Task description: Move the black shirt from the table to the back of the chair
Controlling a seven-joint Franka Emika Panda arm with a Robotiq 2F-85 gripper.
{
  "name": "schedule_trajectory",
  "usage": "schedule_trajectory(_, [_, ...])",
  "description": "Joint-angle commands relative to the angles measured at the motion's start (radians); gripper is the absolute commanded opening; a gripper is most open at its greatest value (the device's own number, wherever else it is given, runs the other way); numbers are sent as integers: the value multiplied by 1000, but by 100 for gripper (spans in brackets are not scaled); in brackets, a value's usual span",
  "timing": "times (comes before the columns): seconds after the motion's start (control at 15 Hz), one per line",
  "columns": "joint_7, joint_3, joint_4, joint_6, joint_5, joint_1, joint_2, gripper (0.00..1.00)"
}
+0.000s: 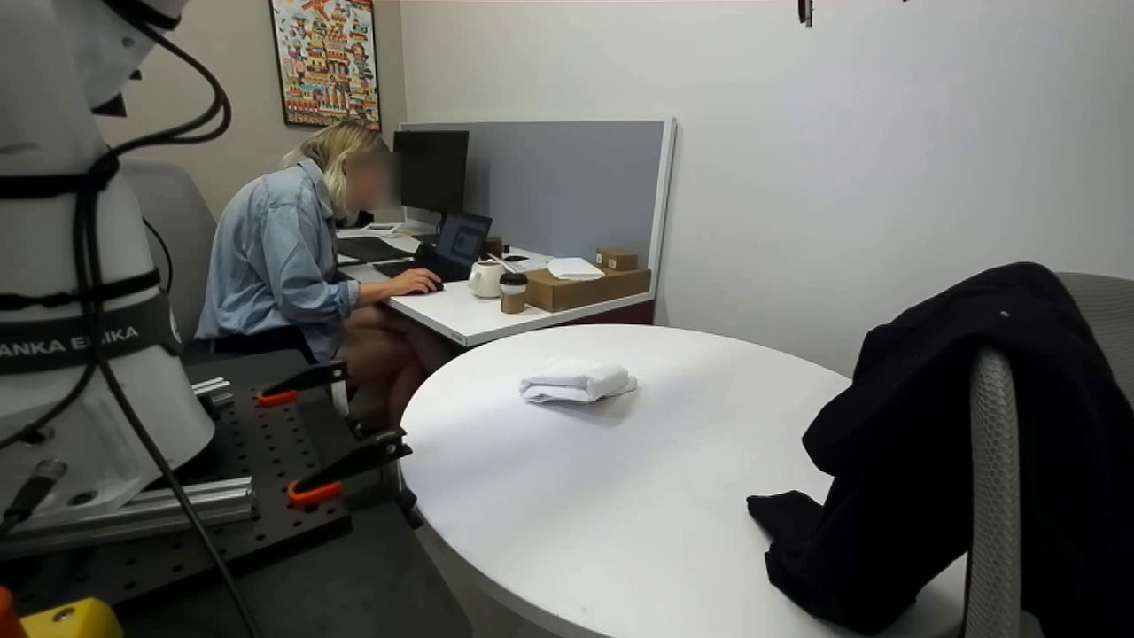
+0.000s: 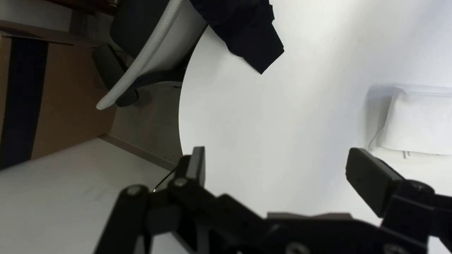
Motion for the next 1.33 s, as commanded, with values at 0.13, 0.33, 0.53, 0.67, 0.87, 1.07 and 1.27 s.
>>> schedule_trajectory(0.13, [-6,-21,39,146,-73,63,86,100])
schedule_trajectory(0.33, [23,-19,26,166,-76,87,116,100])
schedule_trajectory(0.53, [-2,-2,48,93,-52,82,131,100])
schedule_trajectory(0.67, [-2,1,43,75,-51,88,129,100])
schedule_trajectory(0.87, [156,17,53,176,-4,67,152,100])
schedule_trajectory(1.07, [287,36,44,288,50,52,198,100])
schedule_trajectory(1.27, [391,71,51,397,114,36,262,100])
